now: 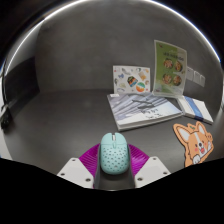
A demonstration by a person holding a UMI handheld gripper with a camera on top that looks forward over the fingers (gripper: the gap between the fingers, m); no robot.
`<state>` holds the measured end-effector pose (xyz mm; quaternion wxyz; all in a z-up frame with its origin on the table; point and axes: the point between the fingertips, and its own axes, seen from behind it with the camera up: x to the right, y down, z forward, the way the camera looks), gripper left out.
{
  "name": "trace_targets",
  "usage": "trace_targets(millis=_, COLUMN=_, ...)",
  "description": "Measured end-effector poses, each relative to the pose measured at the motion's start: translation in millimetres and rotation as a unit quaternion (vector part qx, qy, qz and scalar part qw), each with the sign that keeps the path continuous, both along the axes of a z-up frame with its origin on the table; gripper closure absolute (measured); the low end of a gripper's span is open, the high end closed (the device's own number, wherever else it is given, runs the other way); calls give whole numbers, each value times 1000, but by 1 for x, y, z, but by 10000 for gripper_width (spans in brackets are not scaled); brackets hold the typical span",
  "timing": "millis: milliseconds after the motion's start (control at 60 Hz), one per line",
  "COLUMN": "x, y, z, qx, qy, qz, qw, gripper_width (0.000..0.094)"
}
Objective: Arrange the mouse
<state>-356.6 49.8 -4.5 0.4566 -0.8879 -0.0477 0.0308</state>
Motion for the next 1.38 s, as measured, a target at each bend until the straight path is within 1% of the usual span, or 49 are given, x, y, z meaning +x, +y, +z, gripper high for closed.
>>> trace_targets(millis=50, x=-4, y=-5, z=26, qx=24, qy=25, qz=-6, qw=999, gripper_width=529)
trace_targets(millis=83, x=0, y=-6, z=53, qx=48, qy=38, qz=-15, qw=998, gripper_width=530)
trace_targets(millis=150, x=27, y=-9, z=115, qx=99, qy=39, qz=-21, qw=994, gripper_width=531)
trace_targets(millis=183, x=51, y=-8, z=152, qx=129, qy=35, qz=-36, qw=990, gripper_width=531)
trace_targets(millis=233, x=99, y=-9, z=187, qx=165, qy=7, qz=-64, qw=984, gripper_width=532)
trace_targets(millis=267, x=135, y=-11, z=203, qx=181, qy=-18, qz=-81, qw=980, gripper_width=533)
trace_targets(millis=317, x=186, y=-10, z=212, qx=190, qy=-48, qz=-104, qw=975, gripper_width=536)
trace_targets(millis=350, x=220, y=-13, z=212, qx=182, qy=-56, qz=-111, qw=975, gripper_width=537)
trace_targets(millis=383, x=246, y=-11, z=195, qx=166, qy=-58, qz=-115, qw=978, gripper_width=537)
trace_targets(millis=433, x=281, y=-5, z=152, qx=131, qy=-44, qz=-125, qw=982, gripper_width=536)
trace_targets(millis=500, x=311, y=0, z=87, qx=72, qy=-22, qz=-131, qw=989, gripper_width=534)
trace_targets(millis=533, x=323, y=5, z=63, qx=46, qy=-17, qz=-125, qw=991, gripper_width=533)
trace_targets(millis=583, x=329, y=6, z=38, qx=26, qy=-23, qz=-106, qw=994, gripper_width=533)
trace_targets(millis=650, x=327, y=6, z=18, qx=10, qy=-24, qz=-87, qw=996, gripper_width=531)
trace_targets(millis=700, x=322, y=9, z=3, qx=9, qy=-15, qz=-74, qw=997, gripper_width=531)
trace_targets(millis=750, x=319, y=9, z=-7, qx=0, qy=-9, qz=-69, qw=998, gripper_width=528)
trace_targets(millis=767, x=319, y=11, z=-6, qx=9, qy=-7, qz=-68, qw=998, gripper_width=525)
trace_targets(millis=833, x=319, y=11, z=-5, qx=7, qy=-7, qz=-63, qw=998, gripper_width=504)
trace_targets(millis=850, x=319, y=11, z=-6, qx=7, qy=-7, qz=-63, qw=998, gripper_width=464)
trace_targets(millis=867, x=319, y=11, z=-6, qx=6, qy=-6, qz=-63, qw=998, gripper_width=466)
trace_targets(millis=917, x=320, y=12, z=-6, qx=2, qy=-5, qz=-66, qw=998, gripper_width=429)
trace_targets(millis=933, x=320, y=11, z=-6, qx=0, qy=-5, qz=-69, qw=998, gripper_width=365)
trace_targets(millis=950, x=321, y=10, z=-5, qx=-2, qy=-4, qz=-73, qw=997, gripper_width=388)
trace_targets(millis=967, x=321, y=8, z=-5, qx=-3, qy=-3, qz=-75, qw=997, gripper_width=365)
trace_targets(millis=983, x=321, y=7, z=-3, qx=0, qy=-1, qz=-77, qw=997, gripper_width=283)
trace_targets(millis=1000, x=320, y=4, z=0, qx=4, qy=2, qz=-79, qw=997, gripper_width=227)
trace_targets(millis=1067, x=314, y=-9, z=15, qx=17, qy=13, qz=-87, qw=996, gripper_width=36)
trace_targets(millis=1083, x=313, y=-14, z=19, qx=20, qy=16, qz=-88, qw=996, gripper_width=37)
trace_targets(millis=1100, x=311, y=-20, z=23, qx=23, qy=19, qz=-90, qw=996, gripper_width=79)
trace_targets(millis=1117, x=310, y=-26, z=27, qx=24, qy=21, qz=-92, qw=995, gripper_width=89)
trace_targets(millis=1250, x=318, y=-87, z=47, qx=27, qy=18, qz=-142, qw=989, gripper_width=80)
trace_targets(millis=1383, x=337, y=-155, z=49, qx=17, qy=7, qz=-204, qw=979, gripper_width=81)
